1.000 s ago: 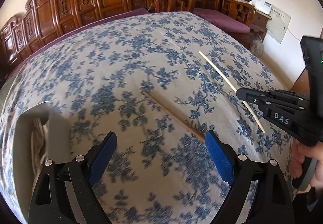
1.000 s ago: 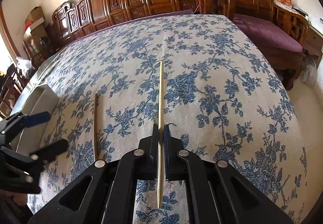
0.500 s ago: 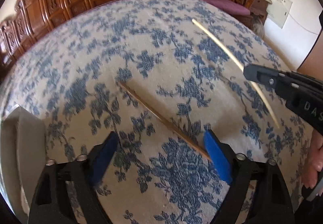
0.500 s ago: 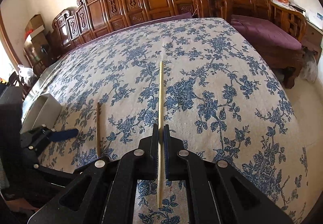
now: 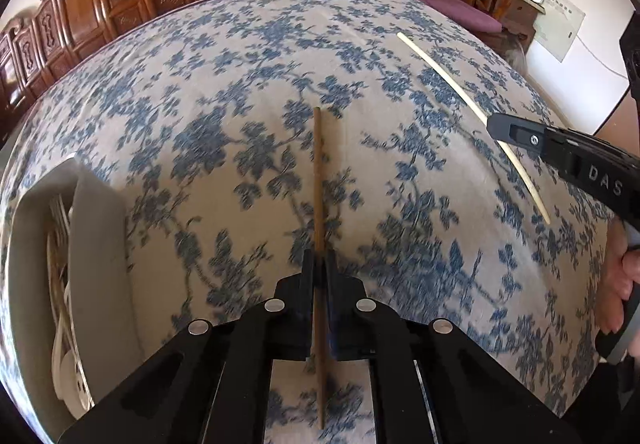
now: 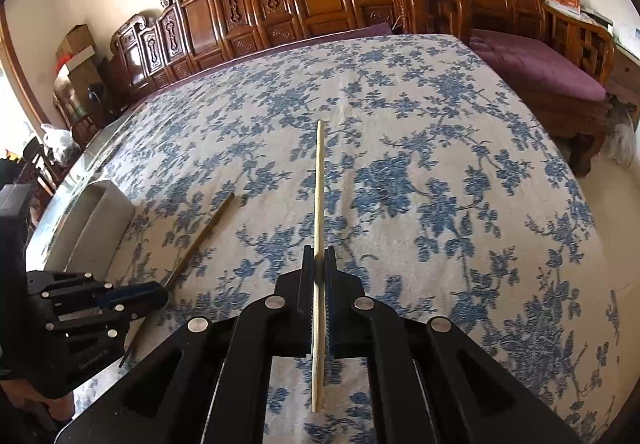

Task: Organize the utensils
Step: 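Grasp the last wooden chopstick with the left gripper while the right gripper holds its chopstick, then lower the chopstick into the tray with the left gripper while the right gripper carries its chopstick toward the tray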

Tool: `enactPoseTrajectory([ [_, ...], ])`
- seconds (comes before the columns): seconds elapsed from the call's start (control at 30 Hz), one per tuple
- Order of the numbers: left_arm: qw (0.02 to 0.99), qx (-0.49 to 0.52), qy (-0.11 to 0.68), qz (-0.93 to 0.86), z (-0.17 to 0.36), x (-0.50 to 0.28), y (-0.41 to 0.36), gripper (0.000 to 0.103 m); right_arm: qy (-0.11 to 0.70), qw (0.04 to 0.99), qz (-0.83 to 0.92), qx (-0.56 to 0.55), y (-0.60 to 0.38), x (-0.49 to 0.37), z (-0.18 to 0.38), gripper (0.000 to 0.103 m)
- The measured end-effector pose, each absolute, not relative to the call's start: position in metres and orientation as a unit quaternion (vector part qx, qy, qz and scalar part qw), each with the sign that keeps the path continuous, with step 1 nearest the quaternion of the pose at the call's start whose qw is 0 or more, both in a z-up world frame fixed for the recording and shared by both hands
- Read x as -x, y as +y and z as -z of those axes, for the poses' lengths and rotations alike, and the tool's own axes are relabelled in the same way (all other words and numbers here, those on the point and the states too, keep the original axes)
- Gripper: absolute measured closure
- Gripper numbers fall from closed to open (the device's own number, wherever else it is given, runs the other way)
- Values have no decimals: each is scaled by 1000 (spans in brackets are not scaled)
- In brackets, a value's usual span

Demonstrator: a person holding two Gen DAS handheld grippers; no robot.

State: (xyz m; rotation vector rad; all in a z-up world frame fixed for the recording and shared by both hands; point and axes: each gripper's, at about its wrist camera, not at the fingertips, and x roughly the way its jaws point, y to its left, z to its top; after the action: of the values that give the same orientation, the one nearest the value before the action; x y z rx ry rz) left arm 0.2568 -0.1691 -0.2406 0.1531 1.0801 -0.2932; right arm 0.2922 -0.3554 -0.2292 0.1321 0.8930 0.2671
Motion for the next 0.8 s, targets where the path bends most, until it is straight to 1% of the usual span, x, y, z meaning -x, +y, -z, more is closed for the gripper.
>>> enactPoseTrajectory([
  [0.23,846,-58,511,141,228,-234,-147,99,436,887,-140,-56,-341,-287,229,97],
  [0.4,857,-50,494,140,207,-218,-135,99,443,884,-139,-45,-332,-284,231,97],
  [0.8,876,-34,462,134,169,-190,-96,99,461,878,-126,13,-294,-264,238,97],
])
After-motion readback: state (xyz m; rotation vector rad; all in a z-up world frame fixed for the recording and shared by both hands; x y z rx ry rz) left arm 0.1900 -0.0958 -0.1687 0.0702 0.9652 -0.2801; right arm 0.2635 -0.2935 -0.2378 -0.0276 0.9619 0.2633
